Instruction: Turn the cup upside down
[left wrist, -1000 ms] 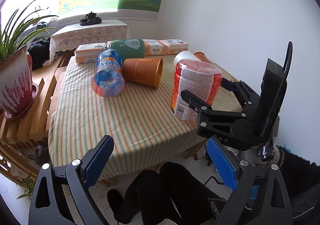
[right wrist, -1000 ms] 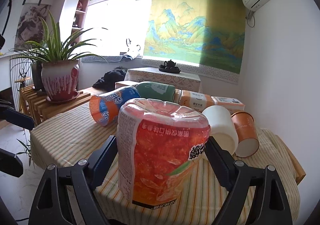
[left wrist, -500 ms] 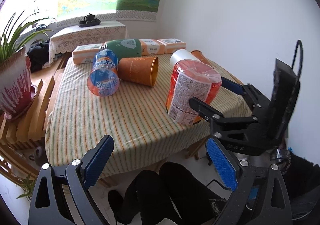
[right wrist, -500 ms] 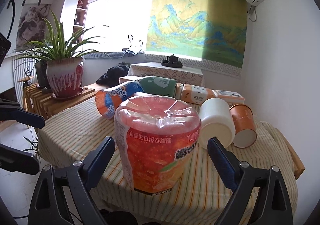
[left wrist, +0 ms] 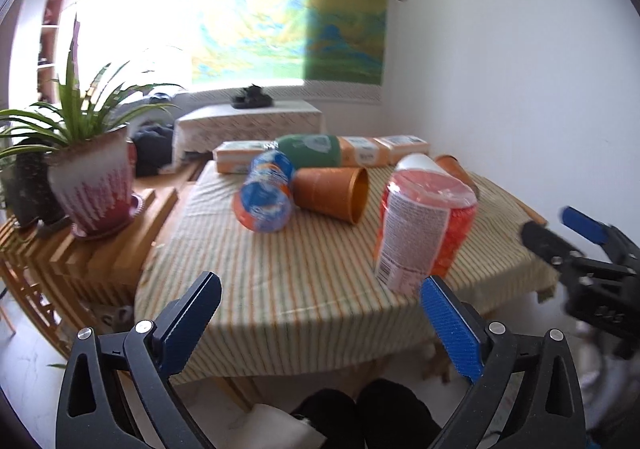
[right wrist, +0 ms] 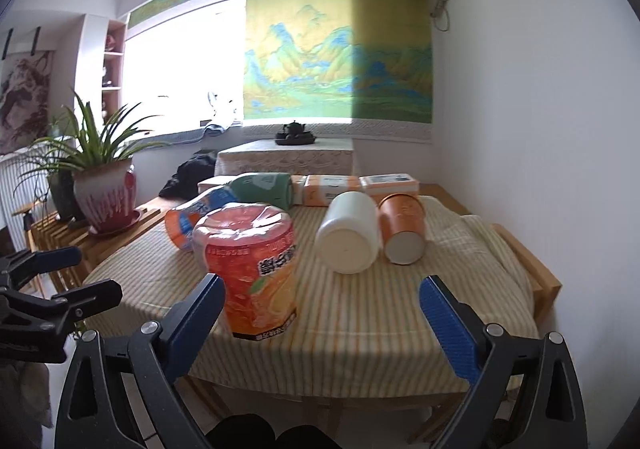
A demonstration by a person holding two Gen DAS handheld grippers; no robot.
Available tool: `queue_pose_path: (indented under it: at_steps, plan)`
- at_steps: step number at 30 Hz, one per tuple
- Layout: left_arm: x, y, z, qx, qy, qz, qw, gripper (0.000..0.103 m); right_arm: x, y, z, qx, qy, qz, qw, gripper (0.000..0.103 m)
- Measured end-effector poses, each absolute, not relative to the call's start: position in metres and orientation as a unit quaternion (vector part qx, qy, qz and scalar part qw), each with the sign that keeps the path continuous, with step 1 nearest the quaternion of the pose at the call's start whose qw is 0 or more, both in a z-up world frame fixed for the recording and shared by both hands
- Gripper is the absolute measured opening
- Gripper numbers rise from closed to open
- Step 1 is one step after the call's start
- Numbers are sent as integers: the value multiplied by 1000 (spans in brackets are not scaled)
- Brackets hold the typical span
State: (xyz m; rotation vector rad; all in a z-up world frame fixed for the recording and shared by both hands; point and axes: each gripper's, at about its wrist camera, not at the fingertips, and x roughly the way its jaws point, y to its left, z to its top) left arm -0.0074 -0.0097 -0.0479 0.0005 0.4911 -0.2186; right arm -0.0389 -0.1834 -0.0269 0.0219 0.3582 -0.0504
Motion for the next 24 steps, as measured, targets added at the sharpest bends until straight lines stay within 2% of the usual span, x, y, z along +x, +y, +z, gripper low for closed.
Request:
queue_pose_path:
  at_steps: [9,24]
  plan:
    - [-18,-5,-40,1,207,-65,976,102,-51,-185,-15,17,171,-61,983,96]
    - [-28,-2,-34,-1,202,-67,977,102,-61,-181,-9,15,159,-65,985,96]
